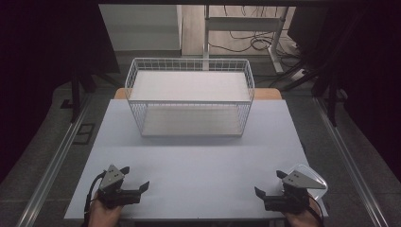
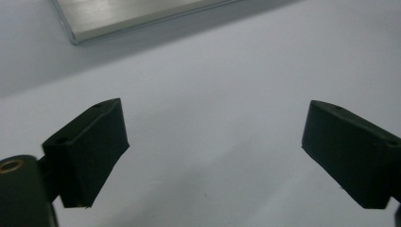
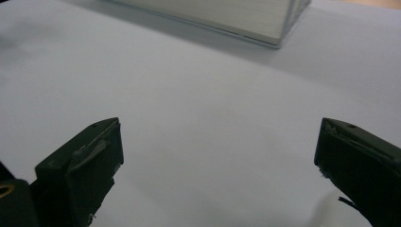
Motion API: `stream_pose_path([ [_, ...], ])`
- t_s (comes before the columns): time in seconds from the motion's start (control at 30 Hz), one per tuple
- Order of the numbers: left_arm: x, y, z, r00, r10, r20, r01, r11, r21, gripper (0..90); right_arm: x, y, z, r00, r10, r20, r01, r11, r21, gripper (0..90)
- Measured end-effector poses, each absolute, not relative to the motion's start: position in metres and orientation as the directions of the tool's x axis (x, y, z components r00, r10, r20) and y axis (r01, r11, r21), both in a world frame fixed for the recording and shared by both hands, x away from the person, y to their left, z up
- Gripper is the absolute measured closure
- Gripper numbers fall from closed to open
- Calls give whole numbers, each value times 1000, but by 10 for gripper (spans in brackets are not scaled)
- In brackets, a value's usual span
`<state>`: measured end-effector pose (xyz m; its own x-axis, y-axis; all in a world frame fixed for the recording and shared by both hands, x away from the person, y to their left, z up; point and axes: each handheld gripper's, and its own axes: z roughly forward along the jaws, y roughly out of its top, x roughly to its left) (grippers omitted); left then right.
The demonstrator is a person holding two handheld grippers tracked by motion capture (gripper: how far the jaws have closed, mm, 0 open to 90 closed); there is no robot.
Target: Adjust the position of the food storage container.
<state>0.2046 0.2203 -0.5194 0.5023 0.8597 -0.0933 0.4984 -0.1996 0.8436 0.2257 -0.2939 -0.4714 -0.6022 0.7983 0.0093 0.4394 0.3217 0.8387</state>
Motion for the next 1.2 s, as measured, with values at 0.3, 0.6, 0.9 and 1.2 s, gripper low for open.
stream_pose_path([
  [0.3, 205, 218, -522, 519, 845, -131, 506, -180, 843, 45, 226, -299, -471, -599, 801, 14, 448, 320, 835, 0],
  [0.6, 204, 213, -523, 521, 851, -70, 508, -244, 826, 39, 227, -296, -474, -607, 794, 14, 477, 351, 806, 40],
  [0.9, 204, 213, -524, 522, 851, -54, 505, -258, 824, 39, 224, -314, -462, -604, 797, 9, 485, 359, 798, 445],
  [1.2, 204, 214, -524, 521, 852, -56, 506, -255, 824, 40, 214, -354, -443, -538, 840, -72, 492, 383, 782, 841],
])
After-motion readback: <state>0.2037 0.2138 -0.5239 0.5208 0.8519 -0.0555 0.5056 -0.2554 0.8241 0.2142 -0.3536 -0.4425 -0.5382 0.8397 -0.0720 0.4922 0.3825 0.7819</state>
